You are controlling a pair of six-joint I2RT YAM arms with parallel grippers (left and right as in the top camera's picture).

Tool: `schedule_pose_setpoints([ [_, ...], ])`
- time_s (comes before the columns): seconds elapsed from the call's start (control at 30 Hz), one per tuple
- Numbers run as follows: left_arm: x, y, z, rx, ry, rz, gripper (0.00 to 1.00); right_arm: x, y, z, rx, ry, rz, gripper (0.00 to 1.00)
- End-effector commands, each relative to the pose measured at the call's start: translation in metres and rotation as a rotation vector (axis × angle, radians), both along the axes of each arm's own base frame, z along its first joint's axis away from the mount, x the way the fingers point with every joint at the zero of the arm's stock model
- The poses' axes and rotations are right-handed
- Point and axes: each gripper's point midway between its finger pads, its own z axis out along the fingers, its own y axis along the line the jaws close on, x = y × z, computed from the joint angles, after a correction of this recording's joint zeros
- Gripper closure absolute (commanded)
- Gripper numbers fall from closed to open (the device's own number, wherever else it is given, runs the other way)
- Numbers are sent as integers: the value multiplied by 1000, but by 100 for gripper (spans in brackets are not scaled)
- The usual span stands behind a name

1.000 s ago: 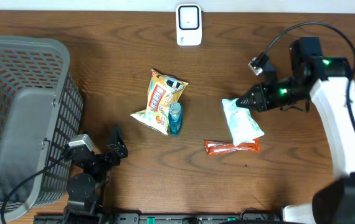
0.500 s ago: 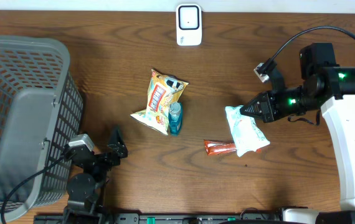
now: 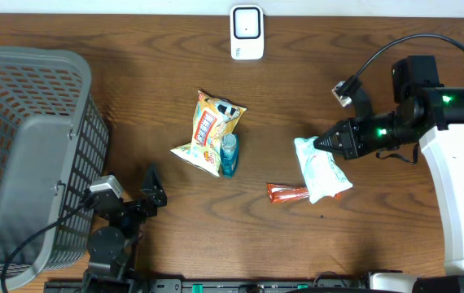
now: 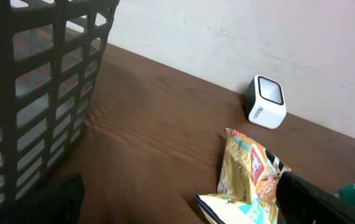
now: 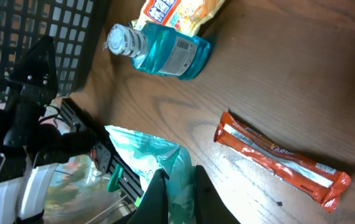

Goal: Scan the item barcode
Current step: 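Lower and close the right gripper on the mint-green pack, then lift the mint-green pack and carry it to the scanner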

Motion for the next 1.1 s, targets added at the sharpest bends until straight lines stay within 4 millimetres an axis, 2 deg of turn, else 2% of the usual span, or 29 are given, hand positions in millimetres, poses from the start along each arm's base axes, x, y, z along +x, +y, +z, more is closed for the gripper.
schedule_pose_setpoints([
  [0.0, 0, 3, -15, 21, 40, 15, 2, 0, 3, 7, 18, -38, 15, 99],
  [0.13, 0, 3, -16, 21, 40, 15, 2, 7, 6, 9, 20, -79, 20, 99],
  [0.27, 0, 3, -15, 21, 40, 15, 2, 24, 18, 13, 20, -164, 42, 99],
  [0.43, 0, 3, -16, 21, 40, 15, 2, 78, 26, 4, -191, -417, 24, 99],
  [0.57, 0, 3, -15, 21, 40, 15, 2, 128, 26, -3, -333, -510, -158, 99],
  [0.87, 0, 3, -16, 21, 40, 15, 2, 241, 70, 22, -417, -1017, -259, 99],
  [0.97, 0, 3, -15, 21, 40, 15, 2, 267, 87, 22, -459, -1188, -239, 98],
  [1.07, 0, 3, -15, 21, 40, 15, 2, 288, 95, 33, -513, -1360, -310, 98],
])
